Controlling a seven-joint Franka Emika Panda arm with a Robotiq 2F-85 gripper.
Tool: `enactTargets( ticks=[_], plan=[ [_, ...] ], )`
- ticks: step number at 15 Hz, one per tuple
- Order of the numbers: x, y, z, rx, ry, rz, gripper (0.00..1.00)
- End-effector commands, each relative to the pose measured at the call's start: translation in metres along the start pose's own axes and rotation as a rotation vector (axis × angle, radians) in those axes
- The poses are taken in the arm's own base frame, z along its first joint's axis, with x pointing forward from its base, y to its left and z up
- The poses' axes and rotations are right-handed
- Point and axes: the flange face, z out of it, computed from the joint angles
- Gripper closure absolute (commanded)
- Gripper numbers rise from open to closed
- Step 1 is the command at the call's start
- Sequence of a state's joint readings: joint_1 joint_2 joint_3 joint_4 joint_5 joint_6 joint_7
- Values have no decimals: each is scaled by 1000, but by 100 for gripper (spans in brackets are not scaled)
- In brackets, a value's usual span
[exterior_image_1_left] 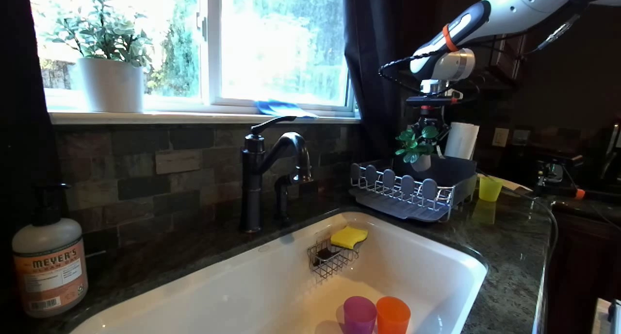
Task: Remove the potted plant from the dish rack and place it on the right side of the windowsill.
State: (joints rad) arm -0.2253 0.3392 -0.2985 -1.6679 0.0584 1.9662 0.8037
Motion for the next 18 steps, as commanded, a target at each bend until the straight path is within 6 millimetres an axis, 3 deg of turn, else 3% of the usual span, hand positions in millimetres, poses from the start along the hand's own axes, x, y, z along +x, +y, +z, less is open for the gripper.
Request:
enactTargets(
  ticks=[1,8,11,12,13,14,18],
  plan=[
    [-36,6,-27,143,-13,-64,98],
    [-123,-31,-76,451,-172,-97,98],
    [-155,-36,-91,525,-246,-115,98],
    [-161,-35,-93,523,-263,-150,98],
    [-149,-48,-90,487,-230,-123,98],
    [-153,-48,-93,491,-231,-131,93],
    [-148,-47,-87,484,-232,-123,93]
  ],
)
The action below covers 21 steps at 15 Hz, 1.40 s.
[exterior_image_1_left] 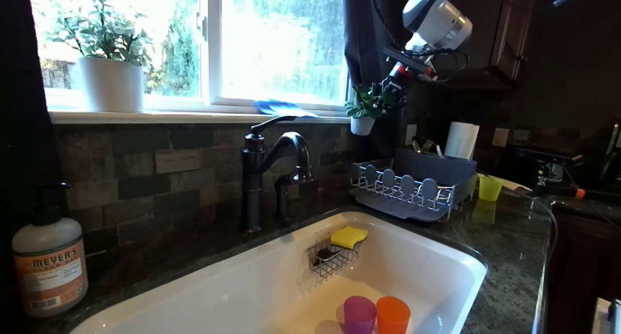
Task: Remove the potted plant from the dish rack and place it on the right side of the windowsill.
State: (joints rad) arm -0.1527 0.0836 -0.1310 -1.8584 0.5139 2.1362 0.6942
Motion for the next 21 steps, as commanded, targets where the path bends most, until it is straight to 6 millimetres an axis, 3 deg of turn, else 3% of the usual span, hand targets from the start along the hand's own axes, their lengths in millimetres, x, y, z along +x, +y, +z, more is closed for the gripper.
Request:
enactTargets(
  ticks=[1,7,10,16,21],
  plan=[
    [0,0,0,-1,0,0,98],
    [-30,-20,0,9,-53,236,98],
    [-43,-32,-15,8,-83,354,98],
    [-61,-68,-71,179,-172,505,98],
    [-60,-70,-69,157,-141,448,93]
  ],
)
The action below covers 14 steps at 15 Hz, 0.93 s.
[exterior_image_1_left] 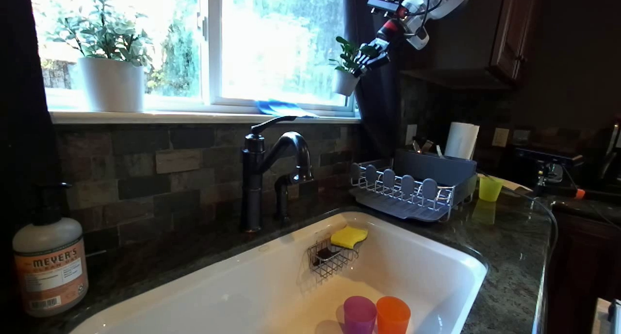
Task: Remove the potted plant from the dish rack and place it on the right side of the windowsill.
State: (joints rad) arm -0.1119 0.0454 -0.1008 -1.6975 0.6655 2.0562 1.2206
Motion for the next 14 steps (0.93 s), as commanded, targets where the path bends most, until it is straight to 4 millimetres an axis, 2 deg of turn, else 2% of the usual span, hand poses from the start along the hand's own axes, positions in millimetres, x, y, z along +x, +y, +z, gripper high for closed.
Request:
enactTargets(
  ticks=[1,5,9,14],
  plan=[
    [-1,0,1,4,0,-5,98],
    [3,-12,0,1,59,23,98],
    [10,-32,3,-5,175,48,98],
    [12,-60,31,-37,174,56,98]
  ],
)
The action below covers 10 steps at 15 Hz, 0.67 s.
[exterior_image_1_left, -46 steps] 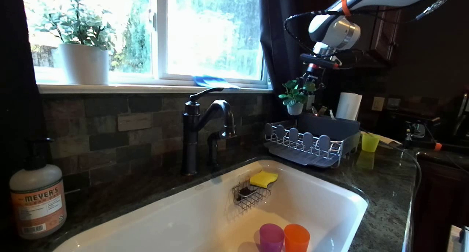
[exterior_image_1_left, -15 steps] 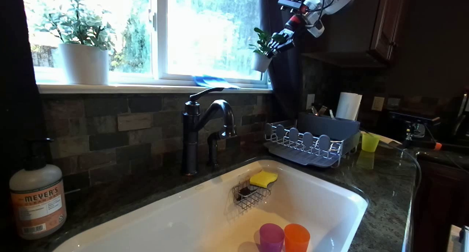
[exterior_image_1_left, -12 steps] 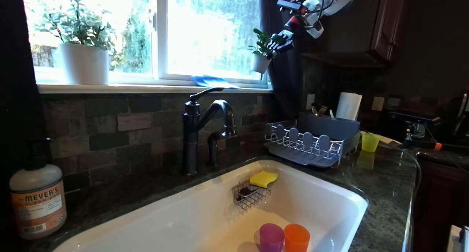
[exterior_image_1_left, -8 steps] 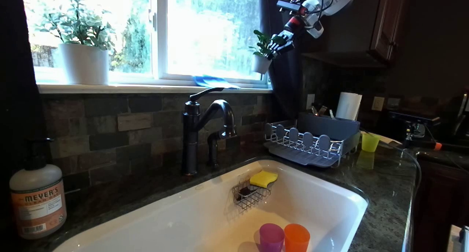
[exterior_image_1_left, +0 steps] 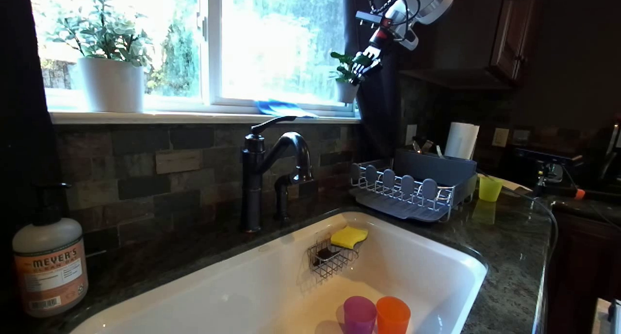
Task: Remove the potted plant from the dish rack and place it on the right side of the windowsill.
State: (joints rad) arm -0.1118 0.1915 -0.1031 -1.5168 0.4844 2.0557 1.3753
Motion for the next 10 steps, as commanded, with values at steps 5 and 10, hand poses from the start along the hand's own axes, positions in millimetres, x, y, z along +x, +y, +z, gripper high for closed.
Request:
enactTargets(
  ticks=[5,10],
  plan=[
    [-19,-40,37,-38,-22,15,98],
    [-23,-51,52,-27,5,46,98]
  ],
)
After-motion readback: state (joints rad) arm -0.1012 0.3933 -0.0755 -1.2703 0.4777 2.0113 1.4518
